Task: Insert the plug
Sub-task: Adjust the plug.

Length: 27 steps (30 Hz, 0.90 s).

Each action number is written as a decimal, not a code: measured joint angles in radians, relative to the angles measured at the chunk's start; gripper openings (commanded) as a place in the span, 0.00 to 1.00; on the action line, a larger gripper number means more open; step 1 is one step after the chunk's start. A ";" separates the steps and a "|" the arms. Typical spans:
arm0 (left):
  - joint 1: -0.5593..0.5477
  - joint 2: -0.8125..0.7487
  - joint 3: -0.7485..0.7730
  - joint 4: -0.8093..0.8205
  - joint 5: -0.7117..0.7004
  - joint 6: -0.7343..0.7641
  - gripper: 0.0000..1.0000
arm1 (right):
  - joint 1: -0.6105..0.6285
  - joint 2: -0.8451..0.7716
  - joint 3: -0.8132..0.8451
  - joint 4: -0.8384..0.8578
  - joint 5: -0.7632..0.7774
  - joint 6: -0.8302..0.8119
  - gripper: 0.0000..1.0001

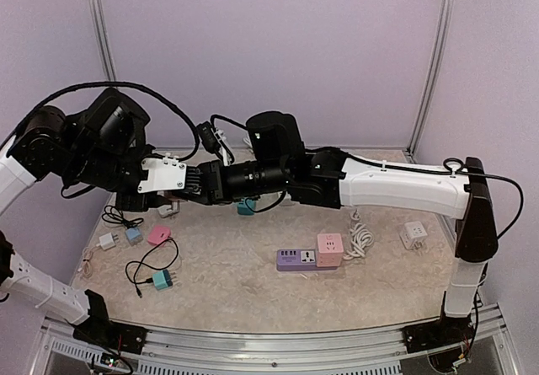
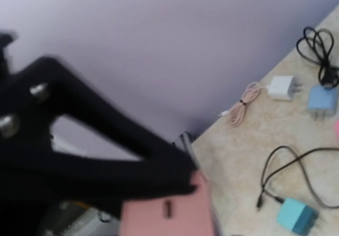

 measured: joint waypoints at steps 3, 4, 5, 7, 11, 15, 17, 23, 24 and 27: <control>0.000 0.000 0.016 -0.013 -0.004 0.001 0.00 | 0.000 0.013 0.007 0.035 -0.019 0.020 0.16; 0.000 -0.001 0.021 -0.018 -0.010 0.005 0.00 | 0.003 0.014 0.010 0.037 -0.017 0.053 0.07; -0.001 -0.003 0.024 -0.019 -0.016 0.008 0.00 | 0.003 0.017 0.015 0.040 -0.024 0.070 0.00; -0.001 -0.007 0.029 -0.013 -0.023 0.008 0.04 | 0.003 0.023 0.029 0.044 -0.034 0.073 0.00; -0.001 -0.010 0.032 -0.010 -0.030 0.007 0.94 | 0.003 0.023 0.034 0.044 -0.034 0.058 0.00; 0.018 -0.014 0.047 0.006 -0.018 -0.025 0.99 | 0.003 0.017 0.030 0.013 -0.014 -0.034 0.00; 0.042 -0.022 0.062 0.014 -0.001 -0.045 0.99 | 0.003 0.003 0.015 -0.009 0.003 -0.092 0.00; 0.155 -0.064 0.136 0.024 0.196 -0.133 0.86 | 0.003 -0.141 -0.128 0.038 0.026 -0.303 0.00; 0.172 -0.078 0.147 0.024 0.256 -0.154 0.80 | 0.003 -0.165 -0.143 0.058 0.023 -0.340 0.00; 0.187 -0.105 0.175 0.024 0.385 -0.198 0.70 | 0.004 -0.221 -0.172 0.151 0.016 -0.446 0.00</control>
